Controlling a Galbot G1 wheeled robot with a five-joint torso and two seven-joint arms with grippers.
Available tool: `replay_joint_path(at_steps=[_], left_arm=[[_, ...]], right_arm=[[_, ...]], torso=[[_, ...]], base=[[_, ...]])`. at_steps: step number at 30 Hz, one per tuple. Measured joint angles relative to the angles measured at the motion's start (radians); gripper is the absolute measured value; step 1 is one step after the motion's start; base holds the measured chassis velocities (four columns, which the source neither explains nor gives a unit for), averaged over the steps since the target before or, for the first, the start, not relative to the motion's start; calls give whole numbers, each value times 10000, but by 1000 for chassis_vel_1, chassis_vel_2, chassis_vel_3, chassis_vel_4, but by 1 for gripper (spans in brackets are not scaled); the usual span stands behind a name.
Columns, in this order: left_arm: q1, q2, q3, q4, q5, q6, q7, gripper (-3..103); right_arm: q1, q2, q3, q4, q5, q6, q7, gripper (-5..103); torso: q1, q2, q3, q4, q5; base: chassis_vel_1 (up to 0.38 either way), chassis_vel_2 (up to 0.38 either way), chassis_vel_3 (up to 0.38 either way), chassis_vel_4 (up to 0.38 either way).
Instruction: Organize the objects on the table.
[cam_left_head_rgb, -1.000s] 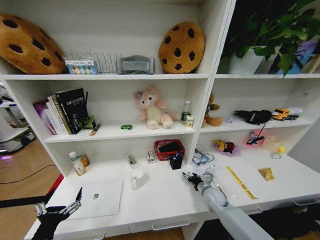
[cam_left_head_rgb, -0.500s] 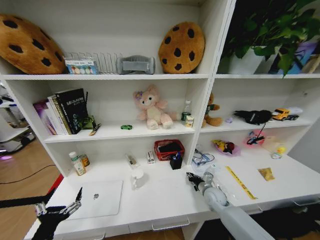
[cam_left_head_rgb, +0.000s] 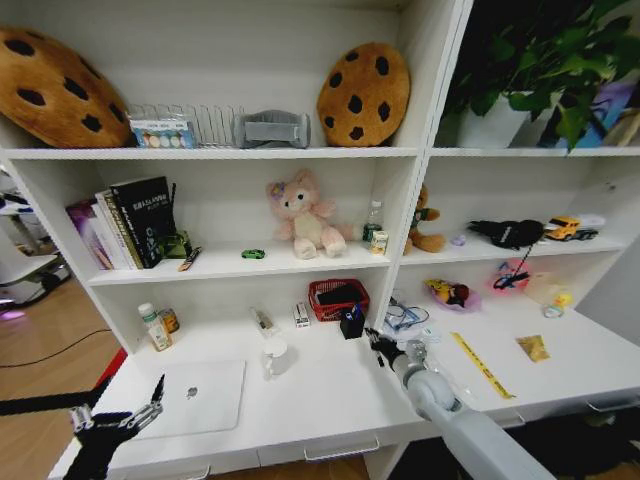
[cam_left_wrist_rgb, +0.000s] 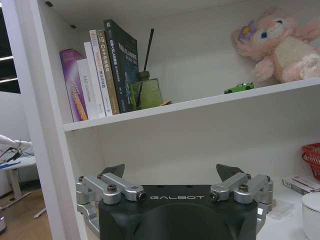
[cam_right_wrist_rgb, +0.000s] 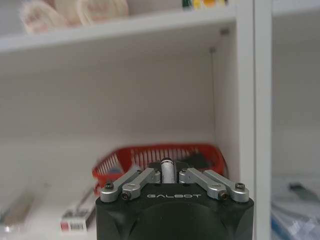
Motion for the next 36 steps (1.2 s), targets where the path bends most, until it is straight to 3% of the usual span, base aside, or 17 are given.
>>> replay_joint_path(at_steps=[1,2,6,8,9,12,15,31,33,35,36], left_arm=[[0,0,0,0,0,0,0,100],[0,0,0,0,0,0,0,100],[0,0,-2,0,0,0,0,100],[0,0,0,0,0,0,1,100],[0,0,-1,1,0,1,0,100],[0,-1,-1,0,0,0,0,100],[0,-1,-1,0,0,0,0,100],[0,0,0,0,0,0,0,100],[0,0,0,0,0,0,0,100],[0,0,-1,0,0,0,0,100],[0,0,-1,0,0,0,0,100]], right_arm=[[282,134,-96,-253,-293,590,-99,12],[282,134,-96,-253,-293,590,-99,12],[1392,655,-344,-2022,-1375,2084,-587,12],[1571,759,-369,-2329,-1533,2329,-655,12],[2048,1046,-445,-3079,-1892,2932,-786,12],[2805,1611,-702,-4308,-2217,4054,-916,12],[3185,2035,-902,-4923,-2358,4643,-918,12],[3779,2940,-1097,-6533,-2511,5421,-1332,8],[3766,2989,-1086,-6523,-2423,5358,-1347,24],[3742,2984,-1072,-6487,-2404,5294,-1347,24],[3728,2978,-1065,-6468,-2397,5273,-1348,29]], torso=[[0,0,0,2,0],[0,0,0,2,0],[1,0,0,0,3],[1,0,1,0,2],[1,-1,0,0,3],[1,-1,0,1,1],[1,0,0,3,-1],[1,1,-1,0,1],[1,1,-1,1,2],[1,1,-1,1,1],[0,2,-1,0,2]], base=[[0,0,0,0],[0,0,0,0],[0,0,0,0],[0,0,0,0],[0,0,0,0],[0,0,0,0],[0,0,0,0],[0,0,0,0],[0,0,0,0],[0,0,0,0],[0,0,0,0]])
